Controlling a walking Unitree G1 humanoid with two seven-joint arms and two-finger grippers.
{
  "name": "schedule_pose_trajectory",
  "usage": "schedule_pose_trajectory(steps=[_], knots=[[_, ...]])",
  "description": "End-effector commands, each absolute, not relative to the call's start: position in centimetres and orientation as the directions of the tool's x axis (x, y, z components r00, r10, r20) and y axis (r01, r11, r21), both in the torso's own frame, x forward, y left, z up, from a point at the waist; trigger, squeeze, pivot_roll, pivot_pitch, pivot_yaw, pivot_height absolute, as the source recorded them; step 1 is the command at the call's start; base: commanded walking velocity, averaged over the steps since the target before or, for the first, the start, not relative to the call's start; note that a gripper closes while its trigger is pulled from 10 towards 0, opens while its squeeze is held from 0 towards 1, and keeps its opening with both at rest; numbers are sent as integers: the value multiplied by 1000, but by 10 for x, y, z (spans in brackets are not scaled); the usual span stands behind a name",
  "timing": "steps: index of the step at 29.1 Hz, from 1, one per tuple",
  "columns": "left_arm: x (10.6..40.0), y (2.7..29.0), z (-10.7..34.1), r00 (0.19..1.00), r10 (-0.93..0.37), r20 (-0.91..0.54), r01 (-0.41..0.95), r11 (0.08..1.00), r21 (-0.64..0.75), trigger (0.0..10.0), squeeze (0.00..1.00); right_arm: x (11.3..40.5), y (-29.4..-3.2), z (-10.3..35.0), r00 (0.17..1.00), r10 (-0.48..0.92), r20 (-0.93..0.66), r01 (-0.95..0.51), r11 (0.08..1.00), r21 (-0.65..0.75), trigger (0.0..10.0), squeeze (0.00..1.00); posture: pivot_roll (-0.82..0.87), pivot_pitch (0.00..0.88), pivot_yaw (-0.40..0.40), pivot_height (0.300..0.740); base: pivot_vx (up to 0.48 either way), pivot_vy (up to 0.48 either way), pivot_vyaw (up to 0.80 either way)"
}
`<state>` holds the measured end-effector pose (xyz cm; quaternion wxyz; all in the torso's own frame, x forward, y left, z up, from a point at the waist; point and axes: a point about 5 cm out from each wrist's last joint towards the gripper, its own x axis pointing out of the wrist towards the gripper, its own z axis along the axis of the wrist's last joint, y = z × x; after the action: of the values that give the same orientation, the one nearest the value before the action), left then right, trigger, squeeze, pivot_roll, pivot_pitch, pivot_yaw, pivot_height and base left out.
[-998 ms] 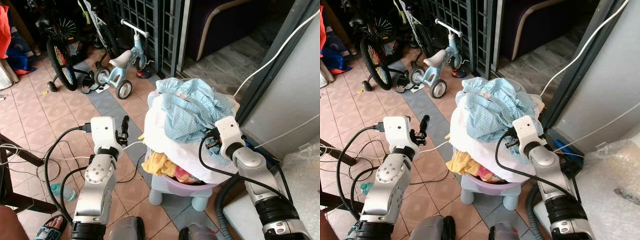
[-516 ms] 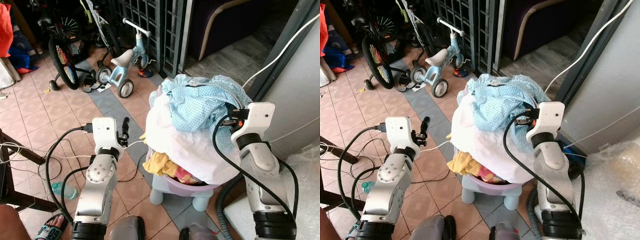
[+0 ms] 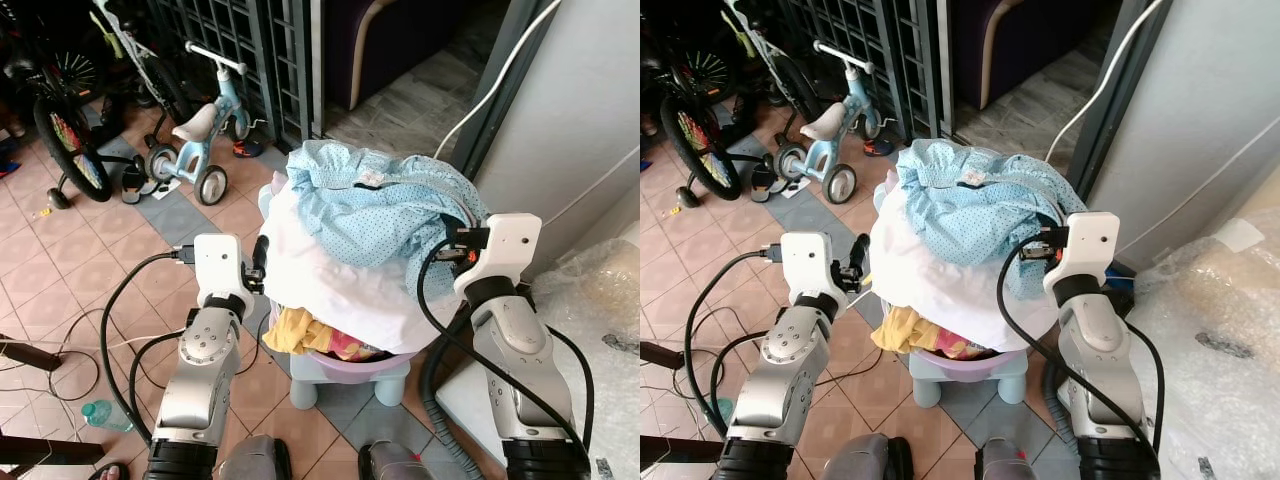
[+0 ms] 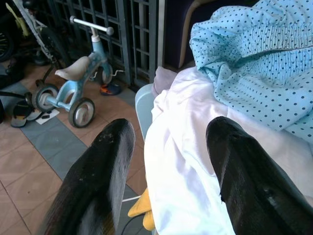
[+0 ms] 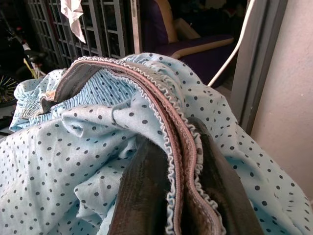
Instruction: Clothes washing
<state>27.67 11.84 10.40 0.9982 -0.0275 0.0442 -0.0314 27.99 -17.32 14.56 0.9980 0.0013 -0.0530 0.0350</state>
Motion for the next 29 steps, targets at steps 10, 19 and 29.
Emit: schedule_pose_trajectory(steps=[10, 19, 29], knots=[[278, 119, 102, 994, -53, -93, 48, 997, -58, 10000, 0, 282, -168, 145, 991, 95, 96, -95, 996, -3, 10000, 0, -47, 79, 49, 740, -309, 0, 0], [279, 119, 102, 994, -57, -89, 53, 997, -54, 10000, 0, 286, -168, 148, 990, 97, 107, -96, 995, -15, 10000, 0, -47, 78, 50, 740, -384, 0, 0], [278, 119, 104, 996, -58, -73, 52, 996, -72, 10000, 0, 288, -174, 148, 993, 59, 105, -56, 998, -30, 10000, 0, -50, 92, 49, 740, -144, 0, -400]])
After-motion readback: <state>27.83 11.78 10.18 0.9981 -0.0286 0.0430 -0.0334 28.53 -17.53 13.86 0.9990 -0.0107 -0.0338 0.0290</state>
